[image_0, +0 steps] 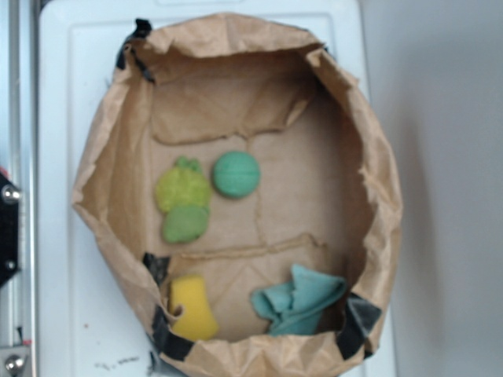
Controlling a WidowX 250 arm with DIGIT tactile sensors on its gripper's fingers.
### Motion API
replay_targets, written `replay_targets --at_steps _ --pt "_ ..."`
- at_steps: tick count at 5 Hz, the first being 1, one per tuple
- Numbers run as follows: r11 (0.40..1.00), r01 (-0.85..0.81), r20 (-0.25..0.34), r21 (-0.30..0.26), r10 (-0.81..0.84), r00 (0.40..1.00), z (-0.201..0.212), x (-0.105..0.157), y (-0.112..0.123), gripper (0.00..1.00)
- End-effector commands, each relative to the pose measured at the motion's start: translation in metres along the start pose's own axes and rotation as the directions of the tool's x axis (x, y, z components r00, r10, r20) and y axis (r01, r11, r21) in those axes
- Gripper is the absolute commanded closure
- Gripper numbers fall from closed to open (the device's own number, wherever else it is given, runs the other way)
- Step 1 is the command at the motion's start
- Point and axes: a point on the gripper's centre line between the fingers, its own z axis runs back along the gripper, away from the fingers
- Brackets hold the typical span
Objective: Grab the green ball.
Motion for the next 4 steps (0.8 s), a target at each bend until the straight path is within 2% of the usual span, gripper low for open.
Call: replay_targets --at_steps 1,2,4 --pt "1.000 0.000 0.000 0.000 0.000 1.000 0.000 0.000 0.000 0.00" --pt "1.000 -0.009 0.026 0.008 0.008 1.000 -0.008 0.024 0.009 0.00" --pt "0.998 -0.061 0.034 0.006 0.061 0.998 -0.023 0.062 0.027 0.00"
